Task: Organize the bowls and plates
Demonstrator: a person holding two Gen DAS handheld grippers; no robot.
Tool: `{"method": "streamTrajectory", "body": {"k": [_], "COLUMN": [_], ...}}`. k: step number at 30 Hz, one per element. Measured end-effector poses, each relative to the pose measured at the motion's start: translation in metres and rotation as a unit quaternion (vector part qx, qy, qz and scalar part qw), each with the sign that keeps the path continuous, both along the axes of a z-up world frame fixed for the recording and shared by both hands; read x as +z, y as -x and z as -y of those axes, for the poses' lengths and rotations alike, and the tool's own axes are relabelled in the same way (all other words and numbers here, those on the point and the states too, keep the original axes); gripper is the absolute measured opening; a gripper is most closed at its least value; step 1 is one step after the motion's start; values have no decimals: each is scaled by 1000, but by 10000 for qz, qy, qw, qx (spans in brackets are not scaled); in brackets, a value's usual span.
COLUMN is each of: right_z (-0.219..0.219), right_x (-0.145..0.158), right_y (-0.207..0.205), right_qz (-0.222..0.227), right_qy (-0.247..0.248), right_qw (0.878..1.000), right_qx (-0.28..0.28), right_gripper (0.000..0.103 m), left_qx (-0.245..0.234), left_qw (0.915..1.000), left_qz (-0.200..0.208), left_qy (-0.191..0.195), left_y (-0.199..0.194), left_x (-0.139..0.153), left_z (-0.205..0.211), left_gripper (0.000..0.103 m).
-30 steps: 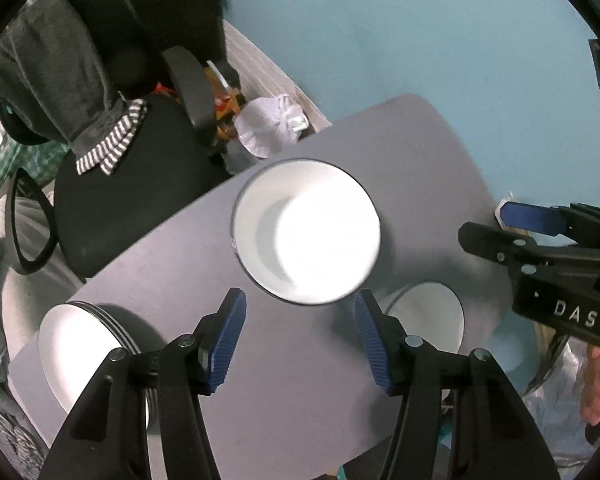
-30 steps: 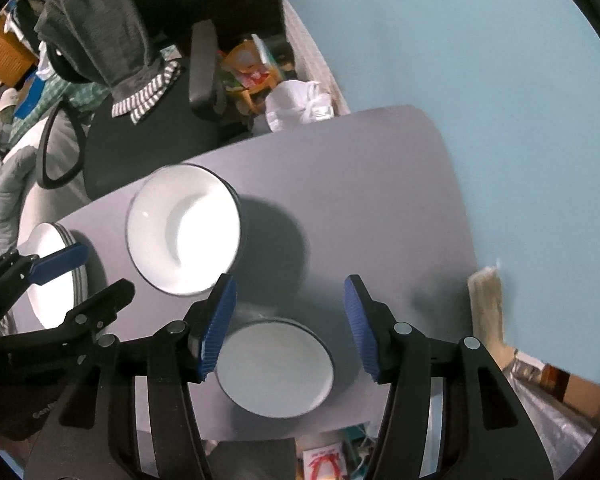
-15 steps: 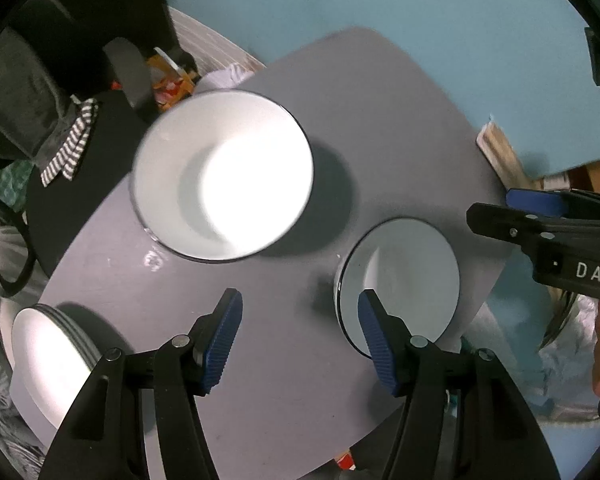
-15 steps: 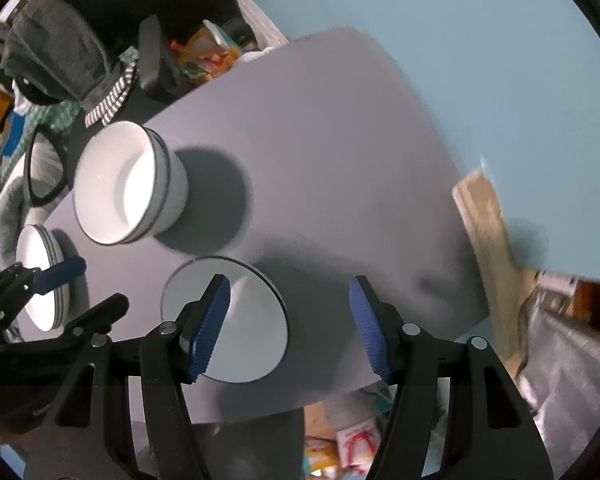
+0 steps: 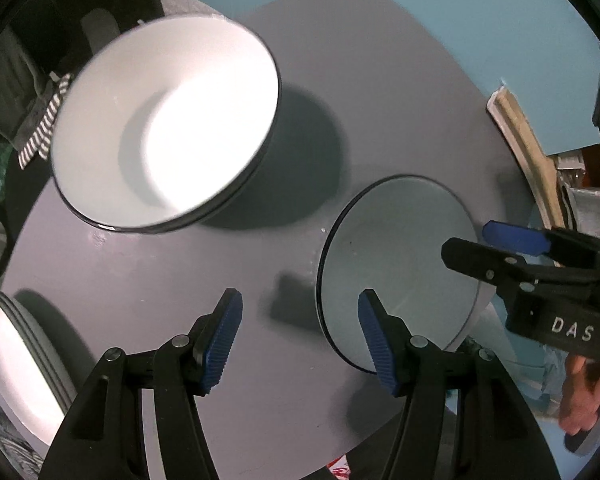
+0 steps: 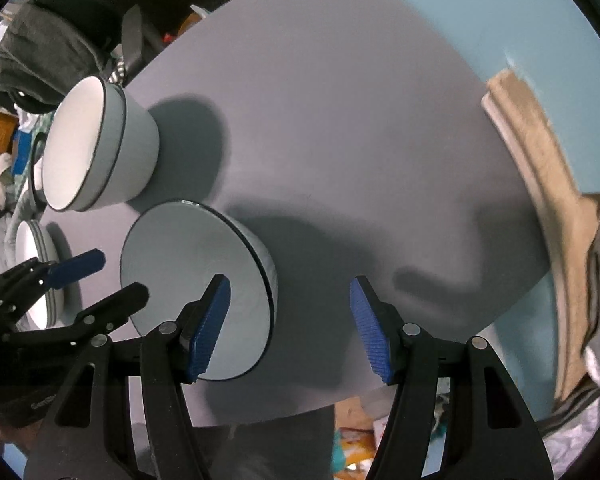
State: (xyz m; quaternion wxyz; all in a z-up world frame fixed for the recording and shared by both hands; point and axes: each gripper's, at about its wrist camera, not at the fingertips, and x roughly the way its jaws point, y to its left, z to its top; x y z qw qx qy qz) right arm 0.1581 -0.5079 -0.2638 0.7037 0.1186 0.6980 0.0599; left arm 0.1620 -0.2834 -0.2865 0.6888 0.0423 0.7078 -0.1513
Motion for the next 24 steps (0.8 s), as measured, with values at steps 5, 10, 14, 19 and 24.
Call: {"method": "streamTrajectory", "body": {"k": [5, 10, 14, 19, 24], "right_z": [0, -3, -1, -6, -15], "right_x": [-14, -19, -23, -25, -26], "right_y": [5, 7, 6, 3, 7], "right_qz": [12, 70, 77, 65, 38], "right_qy": [-106, -208, -229, -239, -259], "right_qw": [9998, 9994, 9990, 9991, 9993], "right_qx": [-146, -277, -378, -357, -269], "right_gripper": [62, 60, 53, 37, 19], "left_qx": [101, 275, 307, 315, 417], "left_qw": [9998, 9994, 9993, 9993, 9985], "left_qz": [-47, -22, 1, -83, -179], "left_qy": [134, 193, 219, 196, 298], "left_y": [2, 1, -4, -9, -11], "left_x": [-10, -18, -20, -26, -27], "left_z": [1, 1, 0, 8, 8], "left_gripper": [61, 61, 61, 41, 16]}}
